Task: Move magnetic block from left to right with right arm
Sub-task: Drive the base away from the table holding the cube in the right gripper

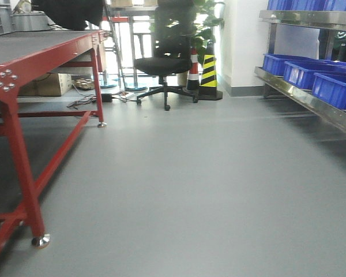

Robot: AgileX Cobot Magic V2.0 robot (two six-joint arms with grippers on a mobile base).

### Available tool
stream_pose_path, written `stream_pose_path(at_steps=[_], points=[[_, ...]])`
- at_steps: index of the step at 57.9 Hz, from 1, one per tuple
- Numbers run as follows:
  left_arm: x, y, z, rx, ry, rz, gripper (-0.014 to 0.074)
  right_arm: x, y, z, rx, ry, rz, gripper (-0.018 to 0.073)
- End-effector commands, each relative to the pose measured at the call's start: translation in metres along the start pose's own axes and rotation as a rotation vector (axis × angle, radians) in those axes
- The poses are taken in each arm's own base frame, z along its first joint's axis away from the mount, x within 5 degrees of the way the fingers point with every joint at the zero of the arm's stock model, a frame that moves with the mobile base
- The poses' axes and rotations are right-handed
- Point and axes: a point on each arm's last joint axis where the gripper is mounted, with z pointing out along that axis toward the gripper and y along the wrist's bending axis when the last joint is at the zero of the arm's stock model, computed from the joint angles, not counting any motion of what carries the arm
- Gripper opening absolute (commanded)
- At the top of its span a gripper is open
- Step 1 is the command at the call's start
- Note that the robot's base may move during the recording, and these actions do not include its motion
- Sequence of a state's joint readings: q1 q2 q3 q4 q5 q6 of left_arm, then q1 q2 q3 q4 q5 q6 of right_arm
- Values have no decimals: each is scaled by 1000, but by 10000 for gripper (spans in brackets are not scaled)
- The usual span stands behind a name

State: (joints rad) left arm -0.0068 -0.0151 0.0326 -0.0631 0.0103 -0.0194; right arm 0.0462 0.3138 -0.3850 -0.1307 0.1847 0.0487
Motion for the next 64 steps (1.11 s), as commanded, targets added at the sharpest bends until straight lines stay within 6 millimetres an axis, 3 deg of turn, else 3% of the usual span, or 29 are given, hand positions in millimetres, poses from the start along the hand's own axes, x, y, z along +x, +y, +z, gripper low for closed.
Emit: stream_pose_path(at_steps=[1,64], points=[[-6,0,-1,9,-91,-11,-117,-17,-1,-1,6,-107,-20,253],[-6,0,-1,9,-91,-11,-117,-17,-1,-1,6,-107,-20,253]])
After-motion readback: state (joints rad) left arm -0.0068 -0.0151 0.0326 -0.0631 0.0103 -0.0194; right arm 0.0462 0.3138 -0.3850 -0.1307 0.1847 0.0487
